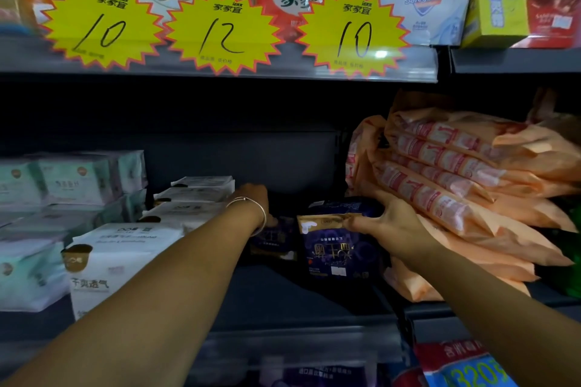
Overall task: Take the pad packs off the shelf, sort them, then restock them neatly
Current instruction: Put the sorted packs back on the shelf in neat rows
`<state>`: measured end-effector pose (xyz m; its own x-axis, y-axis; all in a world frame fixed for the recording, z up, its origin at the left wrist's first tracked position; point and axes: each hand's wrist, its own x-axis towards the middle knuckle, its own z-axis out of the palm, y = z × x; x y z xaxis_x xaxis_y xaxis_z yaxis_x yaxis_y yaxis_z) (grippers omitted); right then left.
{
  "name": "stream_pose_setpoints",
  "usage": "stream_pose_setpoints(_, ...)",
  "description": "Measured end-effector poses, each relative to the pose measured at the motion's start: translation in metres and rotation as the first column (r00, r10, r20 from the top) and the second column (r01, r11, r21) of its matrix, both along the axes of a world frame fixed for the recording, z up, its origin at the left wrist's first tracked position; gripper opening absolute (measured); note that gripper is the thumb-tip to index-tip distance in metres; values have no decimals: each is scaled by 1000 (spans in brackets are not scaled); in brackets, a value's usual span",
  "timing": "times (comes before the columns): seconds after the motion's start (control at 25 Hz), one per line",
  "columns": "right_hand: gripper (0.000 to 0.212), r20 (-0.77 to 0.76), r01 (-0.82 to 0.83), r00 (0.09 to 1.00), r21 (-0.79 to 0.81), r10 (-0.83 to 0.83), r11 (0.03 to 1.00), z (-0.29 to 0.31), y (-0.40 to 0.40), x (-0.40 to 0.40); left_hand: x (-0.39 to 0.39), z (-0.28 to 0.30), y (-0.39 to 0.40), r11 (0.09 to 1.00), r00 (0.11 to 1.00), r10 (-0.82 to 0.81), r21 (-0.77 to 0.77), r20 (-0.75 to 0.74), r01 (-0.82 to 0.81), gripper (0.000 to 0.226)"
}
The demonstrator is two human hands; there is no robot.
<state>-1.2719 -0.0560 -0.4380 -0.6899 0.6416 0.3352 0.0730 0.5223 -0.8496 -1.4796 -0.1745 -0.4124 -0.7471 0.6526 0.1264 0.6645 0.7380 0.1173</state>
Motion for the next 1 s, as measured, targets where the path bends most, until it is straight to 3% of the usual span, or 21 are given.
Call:
stream_pose_setpoints(0.12, 91, 16, 9, 1000, 3, -9, 1000, -3, 0, -2, -6, -3, 1, 998, 999, -11, 59, -38, 13, 40)
stream_pose_setpoints(0.36, 95, 33, -4, 999, 7, 3, 1000, -8, -1, -7, -14, -5, 0, 989, 983, -147, 1, -115, 148, 56)
stream_pose_setpoints(0.48, 93, 42, -27, 999, -4, 27, 1000, -6, -6, -3, -14, -9, 9, 978, 975, -208, -2, -80, 209, 65)
stream_pose_setpoints(0.68, 77, 80, -42, 996, 9, 41, 999, -6, -8, -3, -18, -29, 17, 985, 971, -142, 66, -192, 157, 55)
stream_pose_setpoints(0.84, 101, 64, -39, 997, -11, 40, 999, -13, -3, -16, -28, -39, 25, 978, 952, -146, 107, -268, 179, 58)
stream_pose_setpoints(1.0, 85, 60, -31, 998, 12, 31, 999, -16, 6, -30, -40, -43, 41, 979, 946, -85, 148, -312, 137, 46)
